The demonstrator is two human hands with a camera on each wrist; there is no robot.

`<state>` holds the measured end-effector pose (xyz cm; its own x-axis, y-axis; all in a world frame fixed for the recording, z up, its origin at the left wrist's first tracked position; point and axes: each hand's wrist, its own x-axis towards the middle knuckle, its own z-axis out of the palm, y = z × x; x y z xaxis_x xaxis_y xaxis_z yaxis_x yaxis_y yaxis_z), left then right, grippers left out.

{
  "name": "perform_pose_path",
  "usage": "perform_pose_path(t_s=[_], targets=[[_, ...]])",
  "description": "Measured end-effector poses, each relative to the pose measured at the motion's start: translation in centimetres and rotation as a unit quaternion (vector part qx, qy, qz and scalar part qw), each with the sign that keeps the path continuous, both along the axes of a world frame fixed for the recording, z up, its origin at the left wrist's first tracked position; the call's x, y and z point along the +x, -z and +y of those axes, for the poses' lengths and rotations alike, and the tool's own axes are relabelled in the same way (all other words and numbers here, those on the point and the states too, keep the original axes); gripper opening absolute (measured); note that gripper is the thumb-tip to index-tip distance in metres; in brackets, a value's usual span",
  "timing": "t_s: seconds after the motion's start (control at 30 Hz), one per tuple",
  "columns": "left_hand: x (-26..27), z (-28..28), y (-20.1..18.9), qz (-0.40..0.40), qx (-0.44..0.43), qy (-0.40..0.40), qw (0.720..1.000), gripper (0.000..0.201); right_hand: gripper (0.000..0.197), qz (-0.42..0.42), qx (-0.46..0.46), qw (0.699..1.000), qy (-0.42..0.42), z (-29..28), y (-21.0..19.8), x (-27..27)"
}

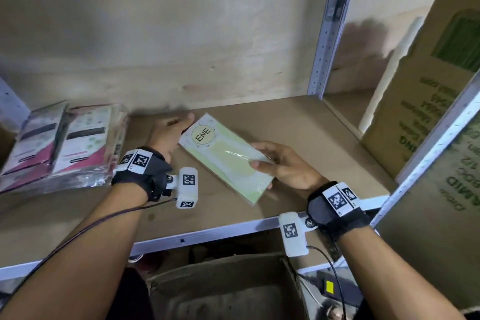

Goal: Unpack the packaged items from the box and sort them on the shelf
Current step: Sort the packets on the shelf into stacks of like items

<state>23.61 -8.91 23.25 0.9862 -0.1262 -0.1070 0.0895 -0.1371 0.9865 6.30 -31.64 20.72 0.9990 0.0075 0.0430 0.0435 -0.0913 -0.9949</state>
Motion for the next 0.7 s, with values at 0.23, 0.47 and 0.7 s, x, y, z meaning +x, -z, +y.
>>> perform_pose_path(t_s=[0.23,0.47,0.7], targets=[[-0.5,-0.5,-0.8,0.055,-0.126,-0.028,0.99,0.042,0.039,-0.011,0.024,1.0,0.004,-0.4,-0.4,0.7],[-4.8,-2.9,0.0,0.091,-0.06,0.204,0.973,0.042,0.036,0.0,0.105,0.993,0.061,-0.9,-0.2,1.1],[-6.1,-3.2,0.9,0.087,0.019,0.218,0.972,0.026,0.03,0.027,0.089,0.992,0.081,-0.7,0.4,0.8]])
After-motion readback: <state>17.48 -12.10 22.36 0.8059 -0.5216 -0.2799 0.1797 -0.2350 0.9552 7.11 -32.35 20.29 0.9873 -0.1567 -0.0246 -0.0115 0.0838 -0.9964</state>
